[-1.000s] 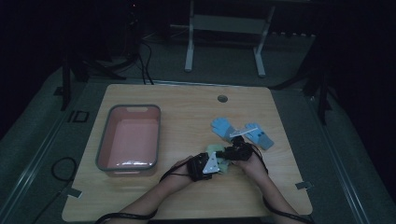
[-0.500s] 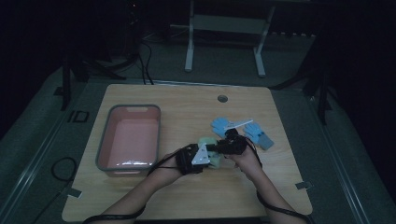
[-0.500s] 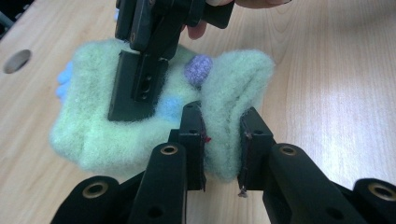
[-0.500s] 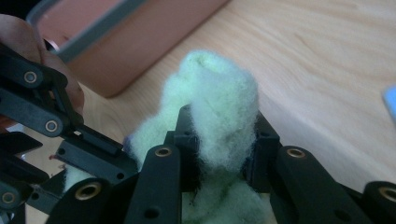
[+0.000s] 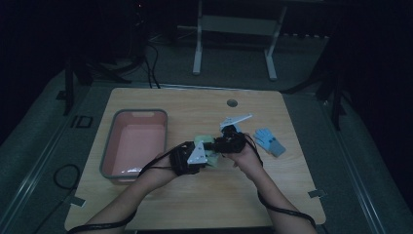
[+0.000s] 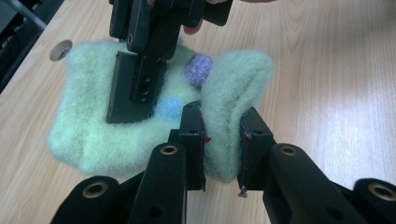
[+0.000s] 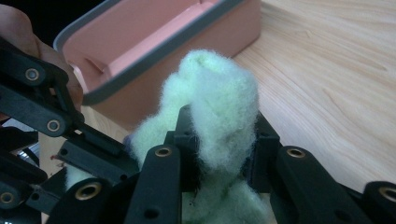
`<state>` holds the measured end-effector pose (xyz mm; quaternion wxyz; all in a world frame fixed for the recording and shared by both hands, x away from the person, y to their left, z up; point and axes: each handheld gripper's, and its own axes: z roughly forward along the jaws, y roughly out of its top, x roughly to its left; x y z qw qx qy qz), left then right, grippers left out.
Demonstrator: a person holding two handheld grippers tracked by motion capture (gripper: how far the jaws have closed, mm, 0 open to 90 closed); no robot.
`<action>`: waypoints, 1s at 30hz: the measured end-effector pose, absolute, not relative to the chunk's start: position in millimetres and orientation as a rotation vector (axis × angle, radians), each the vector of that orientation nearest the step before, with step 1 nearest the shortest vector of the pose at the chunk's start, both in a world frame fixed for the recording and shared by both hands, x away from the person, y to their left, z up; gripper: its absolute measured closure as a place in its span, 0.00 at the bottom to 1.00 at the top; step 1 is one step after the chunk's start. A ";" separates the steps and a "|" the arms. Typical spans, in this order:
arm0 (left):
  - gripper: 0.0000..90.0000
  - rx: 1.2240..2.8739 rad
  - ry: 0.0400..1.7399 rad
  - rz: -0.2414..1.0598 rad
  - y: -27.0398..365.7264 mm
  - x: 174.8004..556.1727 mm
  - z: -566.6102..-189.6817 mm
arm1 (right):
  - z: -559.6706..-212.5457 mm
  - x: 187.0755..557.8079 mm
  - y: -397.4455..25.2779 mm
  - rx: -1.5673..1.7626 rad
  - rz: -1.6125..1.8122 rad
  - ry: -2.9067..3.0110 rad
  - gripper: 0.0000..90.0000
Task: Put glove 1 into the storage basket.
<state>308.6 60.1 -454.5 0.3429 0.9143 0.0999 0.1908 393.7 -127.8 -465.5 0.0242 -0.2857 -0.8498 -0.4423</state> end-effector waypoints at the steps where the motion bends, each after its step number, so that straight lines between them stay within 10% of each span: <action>1: 0.84 2.380 0.262 0.502 62.6 308.9 -452.5 | -463.7 394.4 -125.0 -0.881 -1.372 -2.630 0.79; 30: 0.84 2.420 0.386 0.599 165.4 301.8 -426.5 | -429.9 406.6 -9.1 -0.682 -1.415 -2.638 0.79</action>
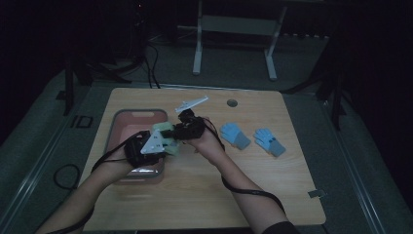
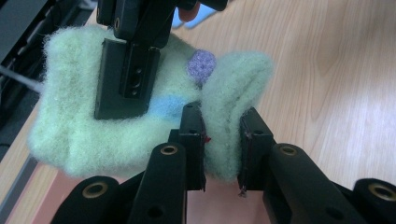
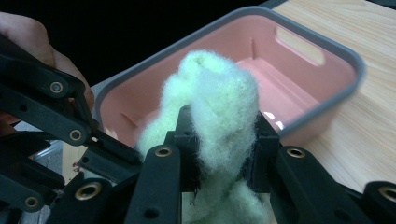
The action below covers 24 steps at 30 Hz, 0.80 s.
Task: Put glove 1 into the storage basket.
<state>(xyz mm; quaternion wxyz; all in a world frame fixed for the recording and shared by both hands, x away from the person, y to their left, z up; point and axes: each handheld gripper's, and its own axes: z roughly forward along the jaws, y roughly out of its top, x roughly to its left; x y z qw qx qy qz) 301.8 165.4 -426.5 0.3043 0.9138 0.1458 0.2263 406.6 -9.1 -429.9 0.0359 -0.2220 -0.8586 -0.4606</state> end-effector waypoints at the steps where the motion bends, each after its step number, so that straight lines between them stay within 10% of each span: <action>1: 0.84 2.419 0.394 0.601 169.8 300.7 -427.3 | -430.6 406.4 -4.3 -0.675 -1.416 -2.632 0.79; 24: 0.84 2.481 0.530 0.540 239.3 299.0 -470.2 | -473.1 409.4 88.8 -0.589 -1.289 -2.632 0.79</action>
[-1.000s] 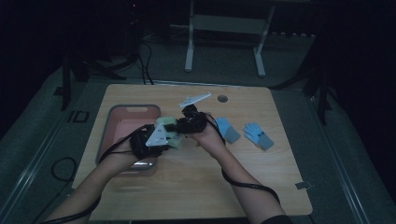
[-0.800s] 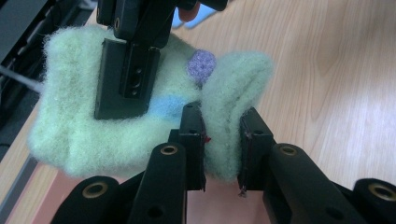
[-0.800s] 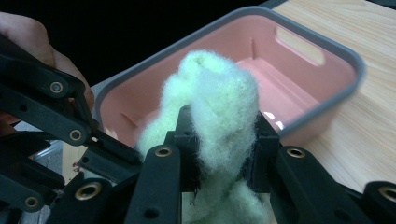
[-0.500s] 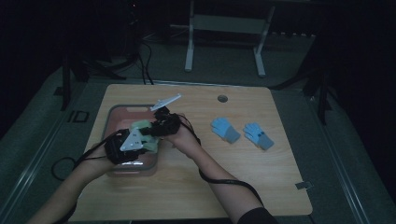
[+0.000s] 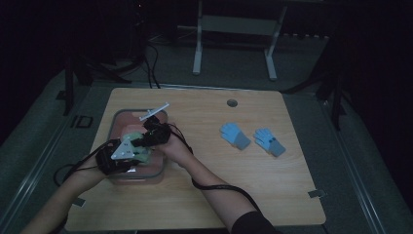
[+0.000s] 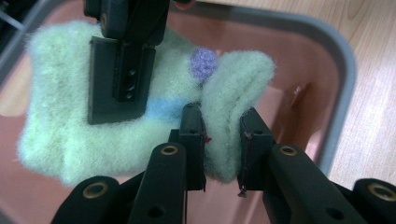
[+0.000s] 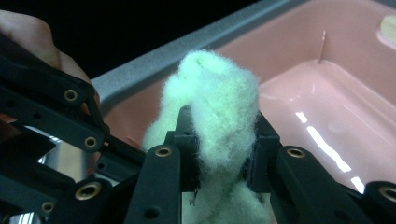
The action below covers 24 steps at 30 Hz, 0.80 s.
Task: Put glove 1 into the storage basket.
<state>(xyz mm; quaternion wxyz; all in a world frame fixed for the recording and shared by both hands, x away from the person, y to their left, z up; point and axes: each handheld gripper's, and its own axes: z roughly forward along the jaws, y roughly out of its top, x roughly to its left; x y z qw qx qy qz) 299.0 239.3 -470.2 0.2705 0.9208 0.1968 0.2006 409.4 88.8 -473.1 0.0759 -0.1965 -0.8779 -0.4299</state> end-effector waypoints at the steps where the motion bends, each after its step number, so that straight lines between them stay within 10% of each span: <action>1: 0.84 2.480 0.532 0.528 239.0 301.9 -472.7 | -474.2 410.0 89.4 -0.595 -1.279 -2.636 0.79; 15: 0.84 2.577 0.545 0.435 230.4 323.8 -484.3 | -490.3 420.6 101.8 -0.677 -1.094 -2.759 0.76; 24: 0.79 2.608 0.603 0.370 229.4 331.7 -486.2 | -495.3 422.8 102.7 -0.734 -1.066 -2.768 0.47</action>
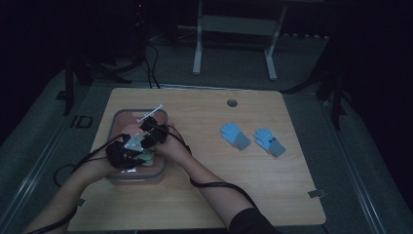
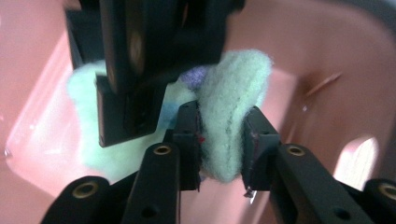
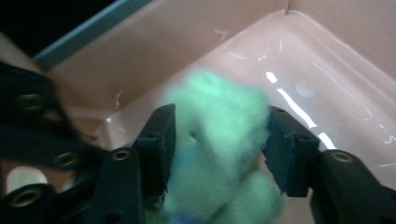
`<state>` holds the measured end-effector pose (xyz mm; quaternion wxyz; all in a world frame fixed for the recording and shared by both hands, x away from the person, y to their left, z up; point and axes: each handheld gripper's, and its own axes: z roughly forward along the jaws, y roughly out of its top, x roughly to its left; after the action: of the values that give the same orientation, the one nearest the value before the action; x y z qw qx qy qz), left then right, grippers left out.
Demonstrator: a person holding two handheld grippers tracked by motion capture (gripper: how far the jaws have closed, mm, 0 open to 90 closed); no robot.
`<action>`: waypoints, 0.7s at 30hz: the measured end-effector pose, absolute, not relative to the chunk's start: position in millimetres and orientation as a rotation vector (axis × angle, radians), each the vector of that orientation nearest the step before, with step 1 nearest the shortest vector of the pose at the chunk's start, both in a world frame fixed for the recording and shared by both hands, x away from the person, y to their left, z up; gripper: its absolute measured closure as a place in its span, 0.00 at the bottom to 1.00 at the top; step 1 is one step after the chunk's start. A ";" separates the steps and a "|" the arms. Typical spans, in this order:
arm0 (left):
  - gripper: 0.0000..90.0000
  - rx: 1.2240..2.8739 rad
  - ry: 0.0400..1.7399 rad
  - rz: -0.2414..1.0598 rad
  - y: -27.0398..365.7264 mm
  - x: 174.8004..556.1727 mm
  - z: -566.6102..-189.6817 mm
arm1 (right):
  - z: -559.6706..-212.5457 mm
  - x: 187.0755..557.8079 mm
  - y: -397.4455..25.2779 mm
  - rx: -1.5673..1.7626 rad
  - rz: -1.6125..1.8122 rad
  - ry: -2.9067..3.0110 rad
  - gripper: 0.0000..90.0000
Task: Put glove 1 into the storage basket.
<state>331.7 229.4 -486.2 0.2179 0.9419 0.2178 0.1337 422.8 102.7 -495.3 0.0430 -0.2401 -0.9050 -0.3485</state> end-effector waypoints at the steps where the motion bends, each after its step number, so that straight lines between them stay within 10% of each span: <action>1: 0.79 2.616 0.611 0.365 229.3 332.2 -488.3 | -494.9 423.0 102.3 -0.734 -1.075 -2.770 0.45; 15: 0.21 2.499 0.819 0.357 240.9 323.8 -481.1 | -476.9 421.5 84.9 -0.730 -1.209 -2.698 0.27; 21: 0.14 2.396 0.887 0.356 241.0 320.0 -470.2 | -466.2 417.4 71.3 -0.707 -1.239 -2.687 0.22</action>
<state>320.0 241.0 -470.2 0.2772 0.8924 0.3304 0.1324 417.4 71.3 -466.2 0.0499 -0.2321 -0.8822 -0.4067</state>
